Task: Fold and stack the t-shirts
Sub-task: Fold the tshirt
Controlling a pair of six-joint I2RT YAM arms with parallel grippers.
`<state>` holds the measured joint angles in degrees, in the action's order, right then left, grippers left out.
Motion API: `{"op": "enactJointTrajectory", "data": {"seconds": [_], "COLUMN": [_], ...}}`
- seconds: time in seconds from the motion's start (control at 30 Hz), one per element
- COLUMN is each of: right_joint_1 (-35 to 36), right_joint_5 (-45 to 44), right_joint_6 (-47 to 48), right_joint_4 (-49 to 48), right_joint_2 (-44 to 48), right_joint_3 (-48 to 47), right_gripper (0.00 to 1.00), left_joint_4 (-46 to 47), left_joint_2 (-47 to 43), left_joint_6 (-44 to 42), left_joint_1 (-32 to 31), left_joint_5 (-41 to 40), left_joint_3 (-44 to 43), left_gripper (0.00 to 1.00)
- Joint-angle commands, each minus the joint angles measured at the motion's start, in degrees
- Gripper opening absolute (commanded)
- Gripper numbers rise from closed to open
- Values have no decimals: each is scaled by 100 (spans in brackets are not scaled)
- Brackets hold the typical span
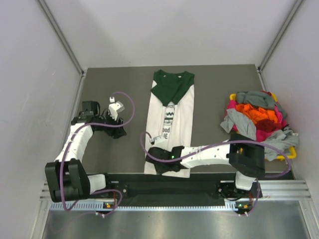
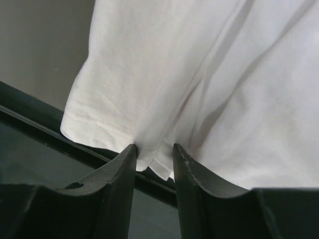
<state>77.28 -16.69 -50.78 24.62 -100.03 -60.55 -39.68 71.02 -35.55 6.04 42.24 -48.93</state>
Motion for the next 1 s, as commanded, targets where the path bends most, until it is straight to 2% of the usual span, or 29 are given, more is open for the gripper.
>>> {"op": "enactJointTrajectory", "data": {"seconds": [0.0,0.1,0.2,0.37,0.67,0.8,0.97], "right_joint_1": [-98,-195,-248,-318,-704,-950,-1372], "right_joint_5": [86,209,254,245,1000,966,711], "right_joint_6": [-431,-642,-853,-1038,-1100,-1223,-1539], "right_joint_4": [-10,-238,-344,-466,-1407,-1092,-547], "right_joint_2": [509,730,1098,1600,3023,3611,4289], "right_joint_3": [333,798,1177,1528,2073,2346,3250], "right_gripper": [37,40,43,45,52,52,51], "left_joint_4": [-215,-189,65,83,40,57,461], "left_joint_2": [-167,-334,-510,-642,-641,-1028,-1249], "left_joint_6": [-382,-453,-426,-1014,-2131,-2421,-2237], "left_joint_1": [-391,-998,-2121,-2801,-4216,-4786,-5121], "left_joint_5": [347,5,-461,-339,-884,-998,-1340], "left_joint_3": [-30,85,339,612,1420,1719,1852], "left_gripper": [60,60,60,59,59,60,62]}}
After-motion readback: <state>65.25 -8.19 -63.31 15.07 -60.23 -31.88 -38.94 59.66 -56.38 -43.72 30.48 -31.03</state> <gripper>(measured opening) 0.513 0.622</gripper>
